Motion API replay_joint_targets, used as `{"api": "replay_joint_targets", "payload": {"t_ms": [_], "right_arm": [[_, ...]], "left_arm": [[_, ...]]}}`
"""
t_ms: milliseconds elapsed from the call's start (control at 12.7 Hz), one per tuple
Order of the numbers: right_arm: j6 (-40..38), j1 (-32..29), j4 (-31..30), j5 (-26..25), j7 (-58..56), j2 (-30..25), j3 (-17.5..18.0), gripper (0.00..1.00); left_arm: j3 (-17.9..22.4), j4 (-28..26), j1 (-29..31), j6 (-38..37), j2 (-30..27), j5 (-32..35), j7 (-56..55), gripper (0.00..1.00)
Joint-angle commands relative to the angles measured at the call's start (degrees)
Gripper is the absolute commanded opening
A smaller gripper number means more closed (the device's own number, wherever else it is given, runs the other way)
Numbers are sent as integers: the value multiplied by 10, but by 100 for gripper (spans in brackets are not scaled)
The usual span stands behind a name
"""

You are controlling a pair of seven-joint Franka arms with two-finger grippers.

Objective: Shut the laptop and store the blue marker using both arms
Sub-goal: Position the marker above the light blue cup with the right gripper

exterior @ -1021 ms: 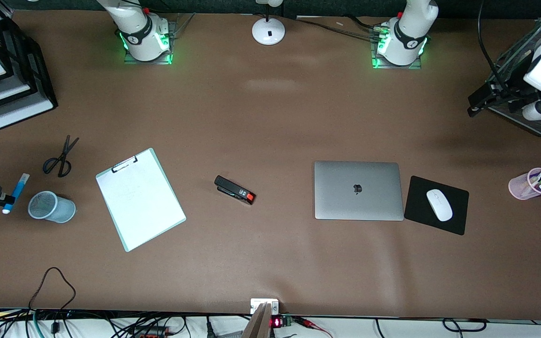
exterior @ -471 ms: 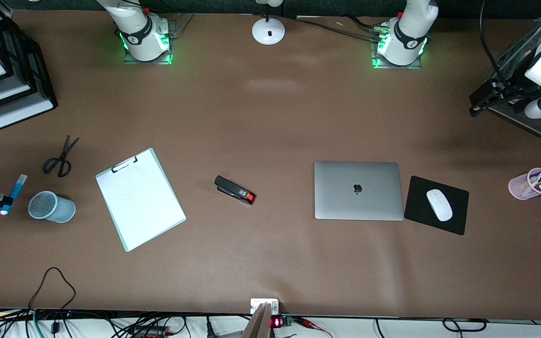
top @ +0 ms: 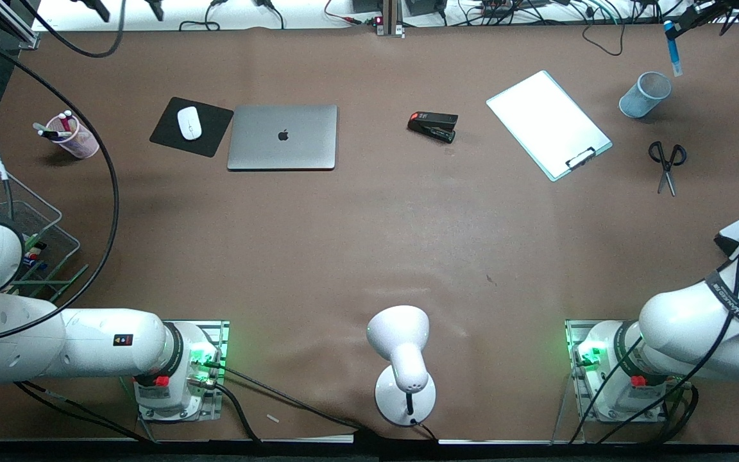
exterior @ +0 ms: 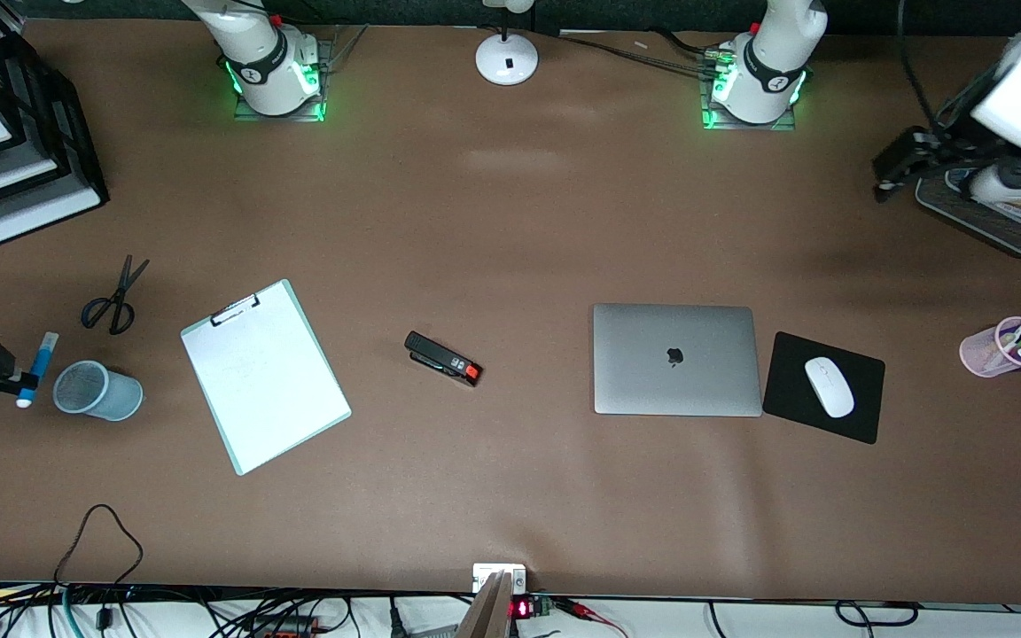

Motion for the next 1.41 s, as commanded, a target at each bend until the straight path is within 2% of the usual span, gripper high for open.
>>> {"api": "replay_joint_targets", "payload": {"t_ms": [0, 236, 471, 628, 942, 1178, 1335], "right_arm": [[-10, 16, 11, -22, -38, 2, 0, 0], [-10, 35, 10, -67, -78, -23, 2, 0], [-11, 68, 10, -81, -134, -55, 1, 0], [-11, 88, 11, -101, -187, -56, 3, 0], [-16, 92, 10, -96, -287, -56, 12, 0], [-50, 86, 11, -94, -365, -56, 35, 0], [-67, 86, 11, -66, -417, -56, 34, 0]], "left_arm": [[-21, 34, -1, -27, 8, 13, -3, 100], [-23, 37, -1, -30, 8, 13, -2, 100], [-23, 36, -1, -31, 9, 13, -3, 100], [-23, 36, 0, -32, 15, 12, -4, 100], [-22, 35, 1, -32, 30, 13, -5, 100], [-22, 36, 2, -31, 39, 13, -6, 100], [-21, 36, 3, -31, 40, 13, -6, 100]]}}
